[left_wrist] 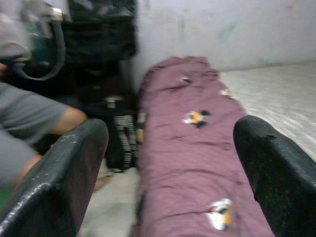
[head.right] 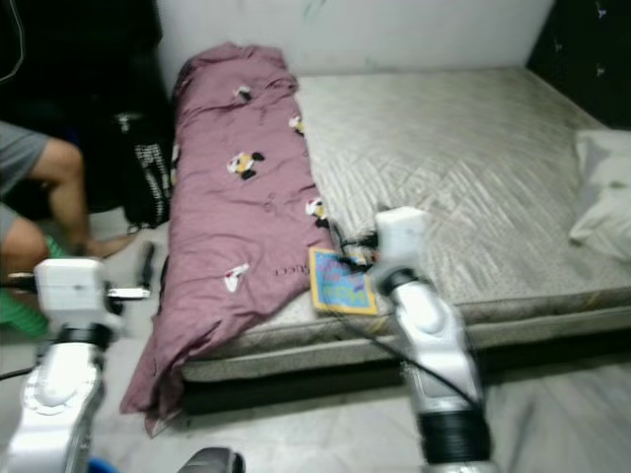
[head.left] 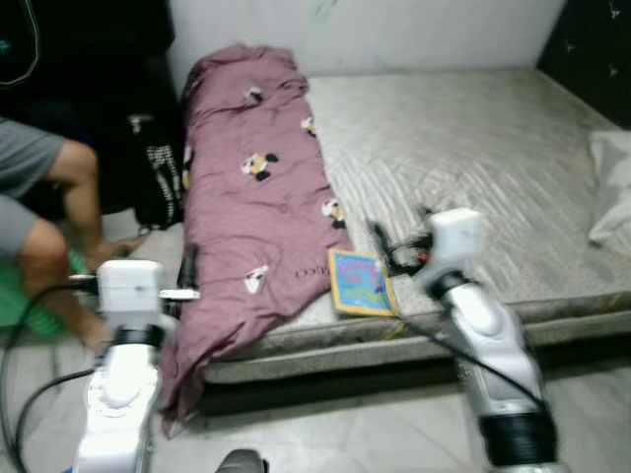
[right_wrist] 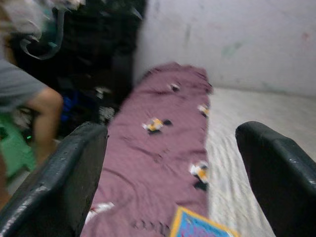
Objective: Clean up the room
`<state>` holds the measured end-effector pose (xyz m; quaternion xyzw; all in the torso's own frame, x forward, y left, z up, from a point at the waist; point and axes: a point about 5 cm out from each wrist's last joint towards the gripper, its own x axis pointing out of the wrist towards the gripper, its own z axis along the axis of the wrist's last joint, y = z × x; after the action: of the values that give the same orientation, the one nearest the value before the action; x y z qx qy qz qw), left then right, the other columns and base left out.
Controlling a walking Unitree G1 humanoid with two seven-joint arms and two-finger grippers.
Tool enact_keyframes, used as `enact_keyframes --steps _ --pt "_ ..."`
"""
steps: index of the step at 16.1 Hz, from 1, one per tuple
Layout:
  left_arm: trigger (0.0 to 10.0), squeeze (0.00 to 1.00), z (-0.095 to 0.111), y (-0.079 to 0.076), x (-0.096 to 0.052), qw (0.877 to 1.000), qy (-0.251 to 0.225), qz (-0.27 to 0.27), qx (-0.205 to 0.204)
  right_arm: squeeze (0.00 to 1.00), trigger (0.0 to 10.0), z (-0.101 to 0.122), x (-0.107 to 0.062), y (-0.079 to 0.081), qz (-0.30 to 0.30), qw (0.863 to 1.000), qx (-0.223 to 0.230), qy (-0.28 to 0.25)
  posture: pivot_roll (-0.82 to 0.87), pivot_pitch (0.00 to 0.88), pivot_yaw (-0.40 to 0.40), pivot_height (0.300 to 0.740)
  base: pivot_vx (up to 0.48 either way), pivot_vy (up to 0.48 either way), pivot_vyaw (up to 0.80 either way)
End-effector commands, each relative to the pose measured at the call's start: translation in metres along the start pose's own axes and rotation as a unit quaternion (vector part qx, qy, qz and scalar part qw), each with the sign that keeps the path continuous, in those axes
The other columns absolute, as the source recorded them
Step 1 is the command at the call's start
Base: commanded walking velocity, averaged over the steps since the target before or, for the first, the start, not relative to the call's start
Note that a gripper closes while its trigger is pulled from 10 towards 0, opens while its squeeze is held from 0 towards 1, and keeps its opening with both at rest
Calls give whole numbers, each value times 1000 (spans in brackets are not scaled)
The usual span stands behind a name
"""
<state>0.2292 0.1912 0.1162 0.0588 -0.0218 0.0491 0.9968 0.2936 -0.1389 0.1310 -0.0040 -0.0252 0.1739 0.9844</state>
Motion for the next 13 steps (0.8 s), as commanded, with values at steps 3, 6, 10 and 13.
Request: enact_keyframes --steps 3,6,10,13 --pt "10000 0 3 -8 1 1000 -4 -25 -13 0 10000 0 -3 -10 -22 1000 -4 -1 -20 0 -19 740 0 0 477" --pt "10000 0 3 -8 -2 999 -4 -35 -20 0 10000 -1 -4 -13 -32 999 4 -1 -20 0 -19 740 80 0 0" --pt "10000 0 4 -10 0 999 -8 -40 -22 0 10000 -1 -3 -13 -33 999 3 -2 -23 0 -16 740 292 0 0" --pt "10000 0 4 -10 0 999 -7 -44 -24 0 10000 -1 -3 -13 -34 999 4 -2 -23 0 -16 740 336 0 0"
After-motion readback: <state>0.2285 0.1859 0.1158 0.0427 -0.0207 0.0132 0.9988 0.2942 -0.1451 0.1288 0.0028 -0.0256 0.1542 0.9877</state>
